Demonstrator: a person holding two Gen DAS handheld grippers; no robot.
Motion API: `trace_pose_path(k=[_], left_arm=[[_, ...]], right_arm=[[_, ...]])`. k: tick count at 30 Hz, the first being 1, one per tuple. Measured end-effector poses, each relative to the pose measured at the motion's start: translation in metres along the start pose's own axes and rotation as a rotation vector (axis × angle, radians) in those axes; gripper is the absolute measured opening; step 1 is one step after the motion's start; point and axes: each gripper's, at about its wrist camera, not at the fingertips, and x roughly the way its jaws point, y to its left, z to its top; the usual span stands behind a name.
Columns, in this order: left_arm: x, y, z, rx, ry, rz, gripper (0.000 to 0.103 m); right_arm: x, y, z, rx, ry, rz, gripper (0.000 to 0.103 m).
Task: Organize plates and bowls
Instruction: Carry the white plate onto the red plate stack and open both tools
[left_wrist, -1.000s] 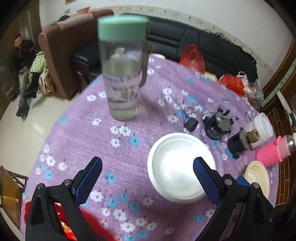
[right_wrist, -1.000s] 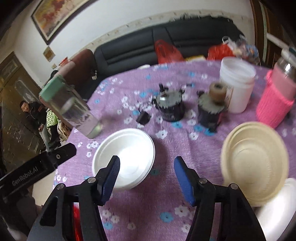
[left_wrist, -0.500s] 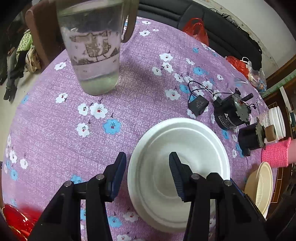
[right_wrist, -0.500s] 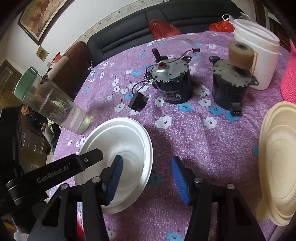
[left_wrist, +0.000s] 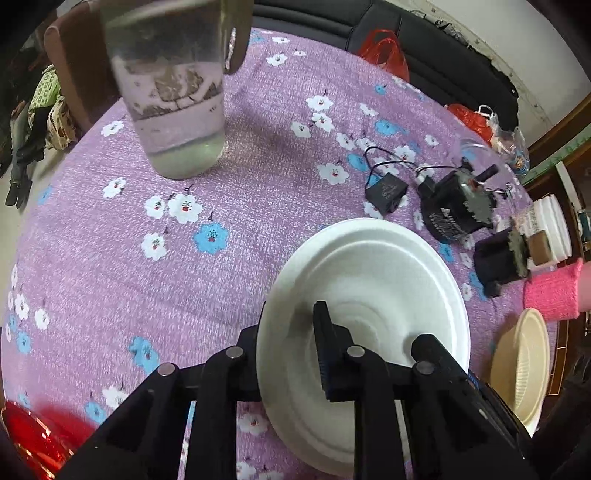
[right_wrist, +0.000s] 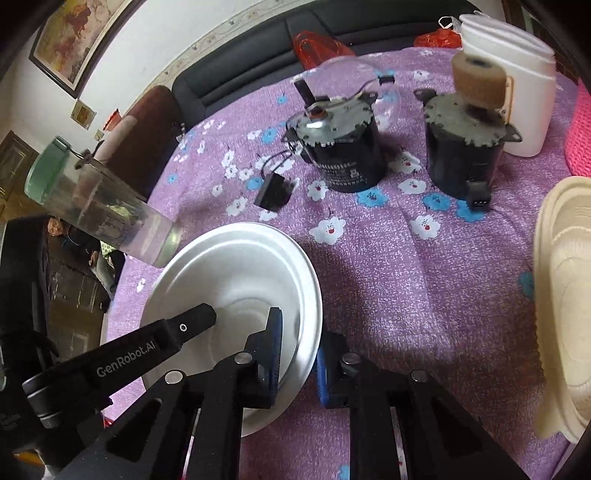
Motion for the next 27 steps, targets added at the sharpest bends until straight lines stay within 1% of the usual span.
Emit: trace_pose_path(k=[3,7,12,14,16,22,27], left_arm=[[-0.020,0.000,-0.011,0.015,-0.034,0.001,0.019],[-0.056,0.003,-0.032,0.043,-0.099,0.008,0.019],[-0.106,0.029,-0.066,0.021,-0.149,-0.021,0.019],[-0.126,0.044,-0.082,0.015,-0.170,-0.023,0.019],[-0.139,0.055,-0.096,0.010,-0.188,-0.009,0.019],[-0.178,0.096,-0.142,-0.006,-0.249,0.034,0.019],[-0.182,0.124,-0.168,-0.026,-0.268,0.063,0.020]], right_arm=[[-0.018,0.008,-0.004,-0.024,-0.027,0.005,0.017],[-0.047,0.024,-0.020,-0.061,-0.053,0.023,0.017],[-0.081,0.054,-0.051,-0.125,-0.068,0.071,0.017],[-0.090,0.067,-0.065,-0.152,-0.070,0.086,0.017],[-0.100,0.083,-0.082,-0.189,-0.070,0.106,0.017],[-0.107,0.125,-0.127,-0.289,-0.047,0.134,0.017],[-0.092,0.143,-0.158,-0.329,-0.004,0.131,0.018]])
